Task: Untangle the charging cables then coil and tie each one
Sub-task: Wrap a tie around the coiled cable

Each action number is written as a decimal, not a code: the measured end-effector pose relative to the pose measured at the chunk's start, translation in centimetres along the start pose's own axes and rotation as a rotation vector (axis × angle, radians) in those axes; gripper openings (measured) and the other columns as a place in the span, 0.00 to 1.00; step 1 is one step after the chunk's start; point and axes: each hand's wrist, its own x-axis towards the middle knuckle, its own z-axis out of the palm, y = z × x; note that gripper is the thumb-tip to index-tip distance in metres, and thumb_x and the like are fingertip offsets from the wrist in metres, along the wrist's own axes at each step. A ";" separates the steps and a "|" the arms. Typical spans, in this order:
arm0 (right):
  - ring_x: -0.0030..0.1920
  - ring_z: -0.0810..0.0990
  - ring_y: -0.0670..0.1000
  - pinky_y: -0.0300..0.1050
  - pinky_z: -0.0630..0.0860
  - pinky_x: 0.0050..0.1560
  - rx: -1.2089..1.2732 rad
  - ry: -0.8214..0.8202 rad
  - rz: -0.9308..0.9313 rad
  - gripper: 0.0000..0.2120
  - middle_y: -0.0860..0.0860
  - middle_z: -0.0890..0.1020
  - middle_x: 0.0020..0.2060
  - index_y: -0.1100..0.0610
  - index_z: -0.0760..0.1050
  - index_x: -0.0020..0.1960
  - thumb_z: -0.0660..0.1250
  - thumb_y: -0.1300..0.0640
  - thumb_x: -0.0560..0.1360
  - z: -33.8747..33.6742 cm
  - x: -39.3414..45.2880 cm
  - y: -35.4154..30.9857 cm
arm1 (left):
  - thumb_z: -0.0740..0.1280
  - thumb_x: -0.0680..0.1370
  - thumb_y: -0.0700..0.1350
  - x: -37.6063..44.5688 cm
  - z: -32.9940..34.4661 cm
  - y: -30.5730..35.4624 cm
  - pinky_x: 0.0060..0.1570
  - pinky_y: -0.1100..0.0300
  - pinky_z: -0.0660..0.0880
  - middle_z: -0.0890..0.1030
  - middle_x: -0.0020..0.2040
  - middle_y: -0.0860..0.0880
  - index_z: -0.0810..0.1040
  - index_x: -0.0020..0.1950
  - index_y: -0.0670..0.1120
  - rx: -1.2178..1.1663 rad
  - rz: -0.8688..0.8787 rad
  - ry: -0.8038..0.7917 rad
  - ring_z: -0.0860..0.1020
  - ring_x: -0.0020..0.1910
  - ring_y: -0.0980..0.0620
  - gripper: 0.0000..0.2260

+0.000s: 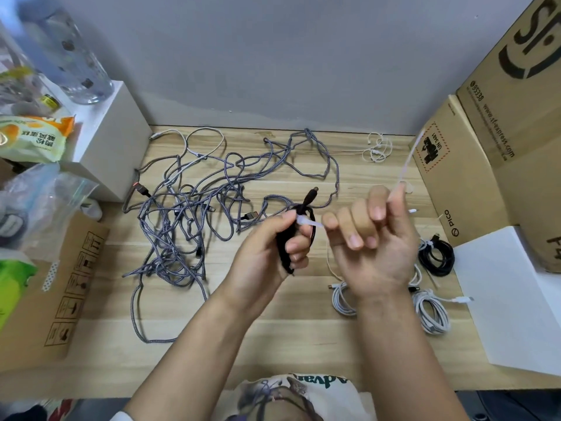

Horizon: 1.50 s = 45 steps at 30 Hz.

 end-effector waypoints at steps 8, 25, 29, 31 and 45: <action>0.19 0.74 0.46 0.39 0.77 0.35 -0.332 -0.048 0.117 0.10 0.46 0.69 0.17 0.55 0.79 0.35 0.68 0.50 0.71 1.2 -0.1 -3.3 | 0.60 0.65 0.53 -1.3 -0.2 1.1 0.28 0.64 0.58 0.63 0.25 0.56 0.77 0.33 0.50 0.441 0.112 -0.059 0.59 0.26 0.56 0.10; 0.12 0.64 0.44 0.37 0.76 0.31 -0.711 0.047 0.377 0.12 0.45 0.61 0.11 0.53 0.68 0.19 0.67 0.58 0.58 3.3 -0.6 -3.7 | 0.59 0.66 0.52 -2.5 0.0 2.2 0.28 0.73 0.61 0.70 0.25 0.57 0.74 0.29 0.52 0.646 0.163 -0.262 0.63 0.25 0.61 0.09; 0.12 0.64 0.44 0.37 0.76 0.31 -0.751 0.046 0.431 0.12 0.46 0.61 0.11 0.53 0.68 0.19 0.68 0.57 0.58 3.2 -0.6 -3.8 | 0.61 0.67 0.49 -2.8 -0.3 2.3 0.30 0.73 0.62 0.70 0.27 0.59 0.71 0.35 0.45 0.676 0.133 -0.301 0.64 0.27 0.62 0.08; 0.12 0.65 0.44 0.37 0.76 0.31 -0.776 0.049 0.463 0.12 0.46 0.62 0.11 0.53 0.68 0.19 0.68 0.57 0.58 3.2 -0.7 -3.8 | 0.65 0.66 0.48 -2.9 -0.5 2.4 0.31 0.72 0.62 0.68 0.29 0.58 0.71 0.37 0.44 0.684 0.111 -0.309 0.64 0.29 0.60 0.08; 0.36 0.76 0.45 0.40 0.72 0.40 -1.631 -0.007 0.139 0.07 0.47 0.77 0.34 0.48 0.79 0.39 0.76 0.52 0.64 2.6 -1.5 -2.1 | 0.68 0.69 0.42 -2.2 -1.8 2.0 0.32 0.64 0.59 0.64 0.31 0.53 0.68 0.34 0.47 0.855 -0.050 -0.210 0.62 0.31 0.56 0.09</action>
